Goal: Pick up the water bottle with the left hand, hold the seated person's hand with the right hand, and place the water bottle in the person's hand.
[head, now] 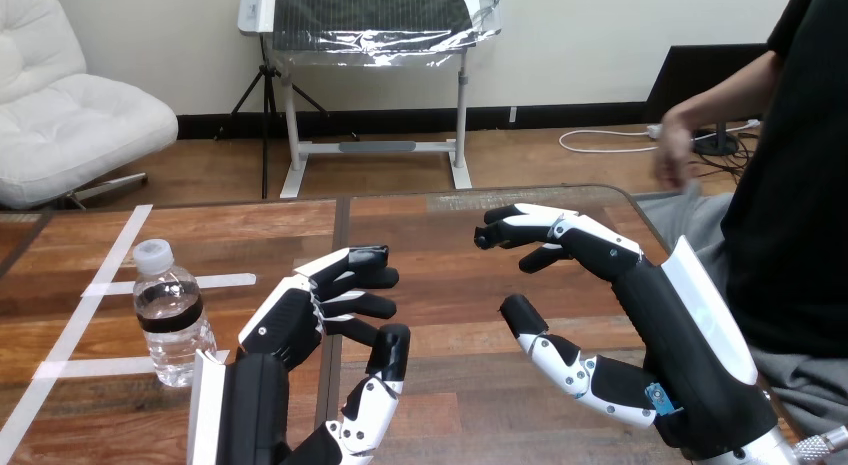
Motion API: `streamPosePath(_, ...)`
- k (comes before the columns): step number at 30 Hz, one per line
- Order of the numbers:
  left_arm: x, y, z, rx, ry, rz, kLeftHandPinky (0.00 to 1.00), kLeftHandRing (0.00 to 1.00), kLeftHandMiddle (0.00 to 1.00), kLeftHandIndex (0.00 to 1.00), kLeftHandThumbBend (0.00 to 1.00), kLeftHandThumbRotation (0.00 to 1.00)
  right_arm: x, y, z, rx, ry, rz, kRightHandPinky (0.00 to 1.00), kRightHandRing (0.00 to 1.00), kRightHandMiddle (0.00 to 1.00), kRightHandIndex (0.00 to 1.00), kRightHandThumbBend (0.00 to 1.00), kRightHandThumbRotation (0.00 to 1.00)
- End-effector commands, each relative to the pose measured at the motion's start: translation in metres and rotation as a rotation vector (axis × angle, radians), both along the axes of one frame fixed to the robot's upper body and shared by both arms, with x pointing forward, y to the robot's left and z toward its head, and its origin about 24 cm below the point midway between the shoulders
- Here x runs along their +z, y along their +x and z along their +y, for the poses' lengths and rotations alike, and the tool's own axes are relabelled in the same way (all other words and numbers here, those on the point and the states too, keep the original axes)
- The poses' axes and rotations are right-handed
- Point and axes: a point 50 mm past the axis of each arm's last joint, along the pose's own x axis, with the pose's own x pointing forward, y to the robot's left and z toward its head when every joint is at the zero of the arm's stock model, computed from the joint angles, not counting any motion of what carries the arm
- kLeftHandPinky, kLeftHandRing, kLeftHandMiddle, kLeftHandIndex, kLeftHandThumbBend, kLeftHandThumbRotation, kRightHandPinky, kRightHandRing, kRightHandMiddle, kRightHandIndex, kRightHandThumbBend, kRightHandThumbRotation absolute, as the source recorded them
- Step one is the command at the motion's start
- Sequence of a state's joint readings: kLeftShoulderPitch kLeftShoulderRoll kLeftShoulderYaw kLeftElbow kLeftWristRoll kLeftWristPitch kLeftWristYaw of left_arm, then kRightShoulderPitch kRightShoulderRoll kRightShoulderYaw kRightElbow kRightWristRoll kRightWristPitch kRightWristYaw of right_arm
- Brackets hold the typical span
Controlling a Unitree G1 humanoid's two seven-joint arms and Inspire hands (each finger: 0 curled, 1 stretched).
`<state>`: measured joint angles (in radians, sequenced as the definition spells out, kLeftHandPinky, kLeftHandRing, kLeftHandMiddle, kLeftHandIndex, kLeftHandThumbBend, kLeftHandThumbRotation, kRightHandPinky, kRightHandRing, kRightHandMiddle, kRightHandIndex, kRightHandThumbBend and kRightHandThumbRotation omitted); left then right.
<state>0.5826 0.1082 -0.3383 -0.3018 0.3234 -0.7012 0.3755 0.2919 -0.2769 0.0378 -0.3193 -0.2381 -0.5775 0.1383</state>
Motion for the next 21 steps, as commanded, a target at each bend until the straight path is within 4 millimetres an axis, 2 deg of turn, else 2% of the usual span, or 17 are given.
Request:
streamPosePath(1, 0.016, 0.007, -0.004, 0.007, -0.081, -0.096, 0.51, 0.61, 0.68, 0.70, 0.34, 0.29, 0.014, 0.005, 0.001, 0.013, 0.008, -0.075, 0.63, 0.74, 0.79, 0.70, 0.27, 0.00)
streamPosePath(7, 0.021, 0.008, 0.001, -0.011, -0.123, -0.129, 0.55, 0.64, 0.70, 0.73, 0.32, 0.33, 0.014, 0.006, 0.001, 0.011, 0.009, -0.073, 0.63, 0.74, 0.79, 0.70, 0.27, 0.00)
streamPosePath(14, 0.032, 0.006, 0.011, 0.062, -0.125, -0.196, 0.54, 0.65, 0.71, 0.73, 0.34, 0.34, 0.014, 0.006, 0.001, 0.012, 0.011, -0.070, 0.63, 0.74, 0.80, 0.70, 0.26, 0.00)
streamPosePath(21, 0.043, 0.003, 0.021, 0.187, -0.086, -0.251, 0.52, 0.63, 0.71, 0.72, 0.42, 0.21, 0.014, 0.006, 0.001, 0.014, 0.012, -0.073, 0.62, 0.74, 0.80, 0.70, 0.26, 0.00)
